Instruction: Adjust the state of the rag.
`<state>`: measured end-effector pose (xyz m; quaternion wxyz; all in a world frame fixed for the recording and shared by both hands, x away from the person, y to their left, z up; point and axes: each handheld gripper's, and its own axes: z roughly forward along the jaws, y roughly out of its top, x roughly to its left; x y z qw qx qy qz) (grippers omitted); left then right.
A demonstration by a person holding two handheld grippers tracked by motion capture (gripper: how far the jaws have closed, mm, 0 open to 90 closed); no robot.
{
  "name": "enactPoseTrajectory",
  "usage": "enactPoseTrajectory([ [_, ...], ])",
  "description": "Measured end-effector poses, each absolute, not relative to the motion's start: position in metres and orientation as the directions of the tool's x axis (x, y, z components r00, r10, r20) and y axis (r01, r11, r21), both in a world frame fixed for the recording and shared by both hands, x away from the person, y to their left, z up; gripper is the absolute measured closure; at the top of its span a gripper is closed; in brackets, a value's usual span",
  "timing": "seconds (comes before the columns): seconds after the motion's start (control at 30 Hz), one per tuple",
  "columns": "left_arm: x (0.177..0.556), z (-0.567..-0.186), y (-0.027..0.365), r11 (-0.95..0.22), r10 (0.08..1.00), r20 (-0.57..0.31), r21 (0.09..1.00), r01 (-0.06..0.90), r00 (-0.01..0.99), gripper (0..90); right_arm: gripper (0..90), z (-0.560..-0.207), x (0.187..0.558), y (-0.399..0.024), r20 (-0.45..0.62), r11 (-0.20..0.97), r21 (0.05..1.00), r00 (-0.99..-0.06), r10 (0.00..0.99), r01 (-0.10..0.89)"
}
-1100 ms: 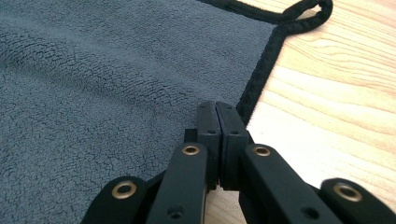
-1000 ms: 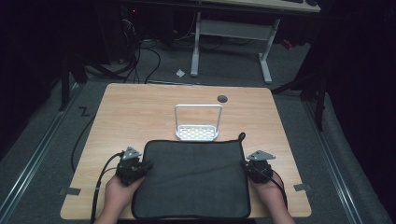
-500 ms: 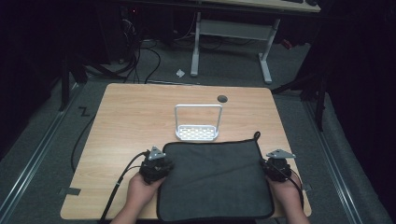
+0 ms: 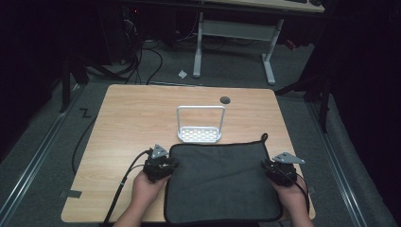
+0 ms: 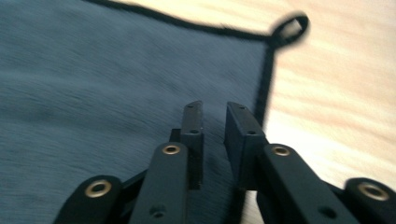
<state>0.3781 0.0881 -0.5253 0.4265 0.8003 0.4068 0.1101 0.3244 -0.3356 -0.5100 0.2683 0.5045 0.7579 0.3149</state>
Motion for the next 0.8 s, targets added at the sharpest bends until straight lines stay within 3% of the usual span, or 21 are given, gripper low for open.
enactPoseTrajectory([
  [0.33,0.414,-0.526,0.096,-0.283,0.775,-0.168,0.769,0.573,0.609,48.6,57.5,-0.504,0.315,-0.284,-0.087,0.372,0.761,-0.484,0.87,0.531],
  [0.57,0.425,-0.527,0.089,-0.305,0.769,-0.155,0.764,0.569,0.62,44.7,46.3,-0.505,0.31,-0.262,-0.06,0.394,0.758,-0.546,0.836,0.52],
  [0.8,0.433,-0.53,0.081,-0.332,0.771,-0.128,0.754,0.566,0.624,44.9,44.4,-0.503,0.303,-0.239,-0.058,0.426,0.766,-0.608,0.792,0.481],
])
